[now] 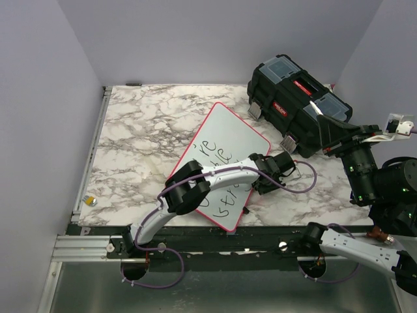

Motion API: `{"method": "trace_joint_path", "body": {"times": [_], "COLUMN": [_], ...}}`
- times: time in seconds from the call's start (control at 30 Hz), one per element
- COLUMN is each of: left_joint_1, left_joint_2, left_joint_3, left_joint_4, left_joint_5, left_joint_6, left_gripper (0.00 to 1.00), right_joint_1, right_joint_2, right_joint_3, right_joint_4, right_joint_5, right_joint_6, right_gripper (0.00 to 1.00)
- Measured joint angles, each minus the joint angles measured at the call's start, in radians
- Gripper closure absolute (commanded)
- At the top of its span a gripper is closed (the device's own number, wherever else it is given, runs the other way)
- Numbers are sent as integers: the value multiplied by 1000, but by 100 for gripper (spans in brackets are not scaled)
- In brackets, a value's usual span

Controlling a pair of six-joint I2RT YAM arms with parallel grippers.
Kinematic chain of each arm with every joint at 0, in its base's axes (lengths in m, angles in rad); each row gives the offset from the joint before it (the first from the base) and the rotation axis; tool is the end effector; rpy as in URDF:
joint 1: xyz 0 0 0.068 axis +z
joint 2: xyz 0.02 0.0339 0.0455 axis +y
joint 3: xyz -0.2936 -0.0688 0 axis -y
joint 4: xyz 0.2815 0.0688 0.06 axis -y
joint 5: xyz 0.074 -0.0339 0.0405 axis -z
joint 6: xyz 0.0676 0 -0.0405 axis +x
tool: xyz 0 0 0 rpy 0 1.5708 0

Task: Write a sentence on the whiteboard
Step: Pick up the pen cap from the center of the board.

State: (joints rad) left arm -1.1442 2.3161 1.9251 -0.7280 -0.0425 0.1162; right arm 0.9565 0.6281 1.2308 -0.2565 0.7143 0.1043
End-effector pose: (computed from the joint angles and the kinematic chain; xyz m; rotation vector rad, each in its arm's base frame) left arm 0.2360 -0.5123 0.1501 1.5899 2.2022 -0.2566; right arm 0.0927 0.0545 0.5375 0.0825 1.3235 0.4665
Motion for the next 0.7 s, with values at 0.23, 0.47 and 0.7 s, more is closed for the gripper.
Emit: {"method": "trace_joint_path", "body": {"times": [0.23,0.47,0.7], "left_joint_1": [12,20,28], "left_joint_2": [3,3,-3], "left_joint_3": [3,3,-5], "left_joint_4": [-7,-10,-20], "left_joint_5": [6,34,130], "left_joint_6": [6,7,-5], "left_gripper": [74,77,80], "right_joint_1": [0,0,0], "right_joint_2": [0,0,-3], "right_joint_3": [-1,-9,-16], "right_joint_4": [0,-3,-8], "right_joint_5": [0,0,0], "right_joint_6": [0,1,3], "right_gripper": [99,99,99]}}
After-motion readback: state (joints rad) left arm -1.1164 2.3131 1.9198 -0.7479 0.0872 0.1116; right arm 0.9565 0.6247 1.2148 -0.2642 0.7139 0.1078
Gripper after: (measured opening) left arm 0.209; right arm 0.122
